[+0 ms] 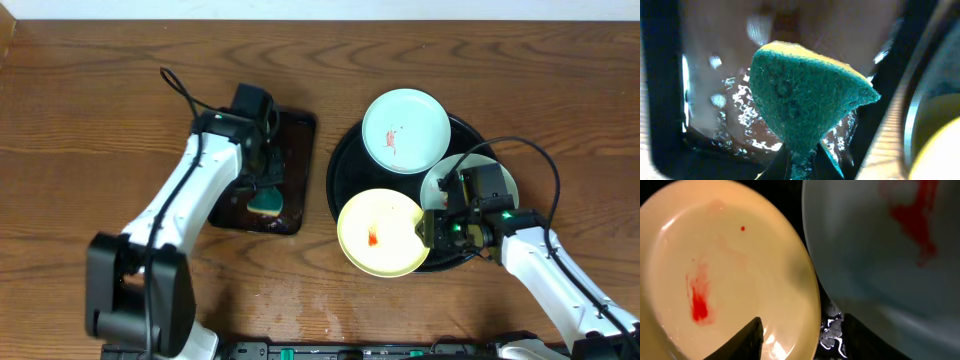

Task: Clean dirty plates on tray and stack at the side
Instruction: 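Lift the sponge with the left gripper and tilt the yellow plate up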

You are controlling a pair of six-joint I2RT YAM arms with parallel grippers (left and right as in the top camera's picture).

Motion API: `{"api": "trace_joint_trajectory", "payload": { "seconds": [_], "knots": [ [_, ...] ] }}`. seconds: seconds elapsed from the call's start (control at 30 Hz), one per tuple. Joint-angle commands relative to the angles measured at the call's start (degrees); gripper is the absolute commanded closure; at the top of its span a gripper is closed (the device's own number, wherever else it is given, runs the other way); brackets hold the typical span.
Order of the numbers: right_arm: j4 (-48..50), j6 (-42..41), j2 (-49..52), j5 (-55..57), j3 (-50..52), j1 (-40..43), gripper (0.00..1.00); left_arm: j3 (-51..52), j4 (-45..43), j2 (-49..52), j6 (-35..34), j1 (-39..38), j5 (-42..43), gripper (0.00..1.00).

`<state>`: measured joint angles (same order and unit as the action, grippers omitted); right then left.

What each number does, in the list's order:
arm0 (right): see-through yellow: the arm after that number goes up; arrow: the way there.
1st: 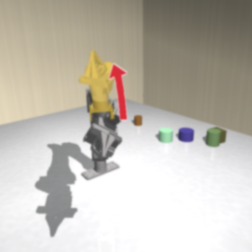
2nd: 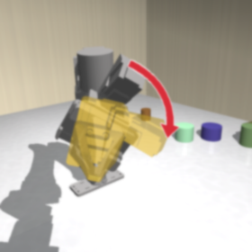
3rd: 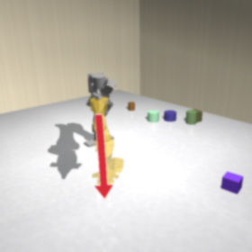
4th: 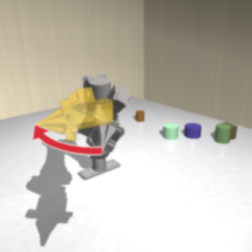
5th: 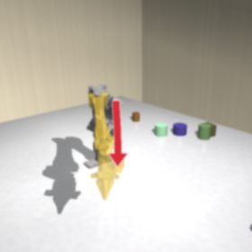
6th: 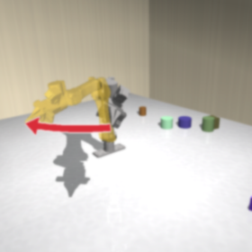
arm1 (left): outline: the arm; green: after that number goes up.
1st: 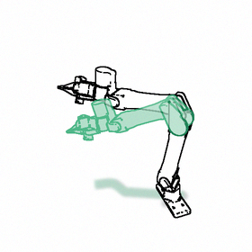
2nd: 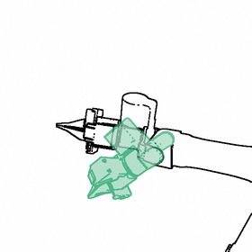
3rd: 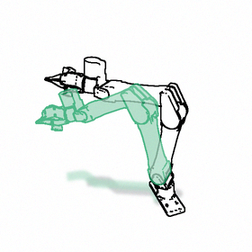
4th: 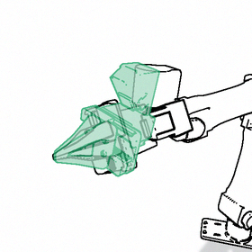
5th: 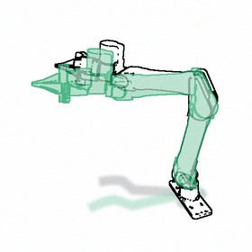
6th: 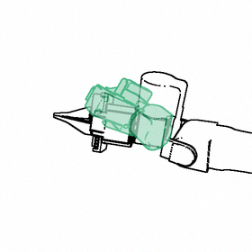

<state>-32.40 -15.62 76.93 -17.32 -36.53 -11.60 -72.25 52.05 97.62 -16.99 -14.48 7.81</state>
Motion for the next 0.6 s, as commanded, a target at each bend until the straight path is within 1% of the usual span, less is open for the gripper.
{"api": "trace_joint_trajectory", "payload": {
  "seconds": [0.0,0.1,0.2,0.23,0.33,0.37,0.4,0.43,0.47,0.57],
  "knots": [
    [0.15,-0.63,0.02,-1.55,1.4,-0.63,0.52,-1.84,1.38,-5.16,0.85,-0.37,0.66,0.93],
    [1.03,-2.34,0.44,-1.57,2.45,-1.33,0.55,-1.84,2.19,-8.17,0.85,-0.46,0.81,0.93],
    [2.23,-3.08,1.49,-1.57,2.95,-2.8,0.61,-1.84,2.86,-11.15,0.87,-0.46,0.79,0.92],
    [2.71,-3.65,1.9,-1.57,2.95,-3.26,0.65,-1.84,3.06,-11.91,0.85,-0.46,0.81,0.92],
    [6.08,-5.57,3.28,-0.85,2.95,-4.48,0.73,-1.84,3.89,-13.99,0.85,-0.46,0.81,0.93],
    [7.8,-6.4,3.78,0.04,2.95,-4.72,0.77,-1.84,4.04,-14.51,0.85,-0.46,0.81,0.93],
    [9.51,-7.26,4.22,0.85,2.95,-4.87,0.83,-1.84,4.11,-14.82,0.85,-0.46,0.83,0.92],
    [11.45,-8.04,4.7,2.03,2.95,-4.94,0.93,-1.84,4.13,-15.04,0.85,-0.46,0.83,0.93],
    [13.0,-8.72,5.05,3.21,2.95,-4.96,0.99,-1.84,4.13,-15.08,0.85,-0.5,0.85,0.93],
    [16.74,-11.45,5.53,8.11,2.95,-4.96,0.99,-1.81,4.11,-14.88,0.87,-1.01,3.23,0.92]
  ]
}}
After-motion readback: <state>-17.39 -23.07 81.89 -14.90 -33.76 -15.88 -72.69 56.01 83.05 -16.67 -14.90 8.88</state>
